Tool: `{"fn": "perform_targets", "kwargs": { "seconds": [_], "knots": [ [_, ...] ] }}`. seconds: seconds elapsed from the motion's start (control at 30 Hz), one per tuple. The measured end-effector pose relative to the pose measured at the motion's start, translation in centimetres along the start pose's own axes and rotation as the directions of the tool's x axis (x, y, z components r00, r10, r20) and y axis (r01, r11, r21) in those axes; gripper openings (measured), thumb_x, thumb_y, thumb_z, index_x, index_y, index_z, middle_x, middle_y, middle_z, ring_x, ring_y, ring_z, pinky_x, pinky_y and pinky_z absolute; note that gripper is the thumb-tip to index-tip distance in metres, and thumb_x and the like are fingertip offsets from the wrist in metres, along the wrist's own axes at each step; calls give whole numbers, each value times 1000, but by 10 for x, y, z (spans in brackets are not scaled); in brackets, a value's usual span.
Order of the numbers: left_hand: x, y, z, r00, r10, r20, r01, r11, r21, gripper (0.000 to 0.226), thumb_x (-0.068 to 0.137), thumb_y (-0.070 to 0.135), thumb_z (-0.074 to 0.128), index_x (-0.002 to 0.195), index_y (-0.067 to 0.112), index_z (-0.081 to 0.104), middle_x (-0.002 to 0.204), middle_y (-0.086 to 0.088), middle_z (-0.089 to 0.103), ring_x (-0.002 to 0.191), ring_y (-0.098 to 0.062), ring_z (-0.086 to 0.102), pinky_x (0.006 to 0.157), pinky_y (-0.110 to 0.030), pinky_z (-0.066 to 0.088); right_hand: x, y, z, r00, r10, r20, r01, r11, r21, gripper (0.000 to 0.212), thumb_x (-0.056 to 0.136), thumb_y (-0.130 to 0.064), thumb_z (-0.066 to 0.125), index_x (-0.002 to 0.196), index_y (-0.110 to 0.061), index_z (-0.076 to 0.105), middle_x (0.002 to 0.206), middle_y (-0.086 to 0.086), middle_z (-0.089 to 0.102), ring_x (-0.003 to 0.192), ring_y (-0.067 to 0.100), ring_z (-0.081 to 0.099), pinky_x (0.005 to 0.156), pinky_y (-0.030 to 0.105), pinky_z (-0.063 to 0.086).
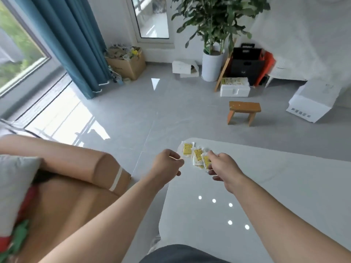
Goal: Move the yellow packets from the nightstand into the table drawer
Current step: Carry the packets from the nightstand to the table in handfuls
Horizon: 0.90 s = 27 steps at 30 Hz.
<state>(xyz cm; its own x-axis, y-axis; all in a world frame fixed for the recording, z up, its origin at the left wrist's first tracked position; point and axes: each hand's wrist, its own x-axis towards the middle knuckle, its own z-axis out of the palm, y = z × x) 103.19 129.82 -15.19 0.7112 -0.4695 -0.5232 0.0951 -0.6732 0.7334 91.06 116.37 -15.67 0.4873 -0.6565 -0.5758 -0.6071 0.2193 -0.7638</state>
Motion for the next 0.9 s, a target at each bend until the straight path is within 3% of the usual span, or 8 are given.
{"fn": "perform_targets", "kwargs": {
  "seconds": [0.1,0.2,0.3,0.47,0.67,0.9],
  "knots": [
    [-46,-32,-1,987,-95,-129,90,995,-47,15,86,25,64,100,21,60,86,1,75,73,-14,75,75,-36,59,-15,10,13,988,-46,148,56,997,-59,25,105,-37,44,96,-15,50,82,6,49,70,21,49,59,30,36],
    [-98,-67,-3,945,-178,-275,148,981,-127,13,88,24,64,101,20,61,91,1,74,68,-14,74,67,-33,57,-39,20,35,944,-59,324,107,985,-134,22,104,-35,44,92,-17,47,82,7,46,69,22,45,55,28,32],
    [-156,-102,-5,883,-270,-383,193,954,-228,11,91,23,64,100,19,61,92,3,73,64,-12,72,63,-32,56,-78,34,61,875,-30,483,156,962,-223,20,102,-32,43,89,-18,47,80,7,44,67,21,41,55,28,31],
    [-252,-165,-3,735,-398,-549,164,890,-426,10,88,18,64,98,16,62,95,-4,73,58,-11,69,56,-26,50,-144,64,101,750,-37,660,359,862,-359,27,103,-38,43,91,-14,50,82,10,49,70,24,44,59,30,35],
    [-368,-241,37,571,-572,-589,128,770,-625,10,87,20,64,97,18,61,100,-4,73,61,-12,71,61,-27,48,-235,118,136,559,-4,829,586,709,-392,30,104,-40,40,91,-15,48,80,10,48,73,24,43,66,33,35],
    [-528,-301,142,329,-752,-572,2,606,-796,5,92,15,62,95,16,58,103,-10,70,59,-15,67,53,-21,43,-374,234,129,338,164,927,776,508,-373,34,105,-42,40,87,-15,52,75,4,52,67,22,48,64,30,40]
  ]
}}
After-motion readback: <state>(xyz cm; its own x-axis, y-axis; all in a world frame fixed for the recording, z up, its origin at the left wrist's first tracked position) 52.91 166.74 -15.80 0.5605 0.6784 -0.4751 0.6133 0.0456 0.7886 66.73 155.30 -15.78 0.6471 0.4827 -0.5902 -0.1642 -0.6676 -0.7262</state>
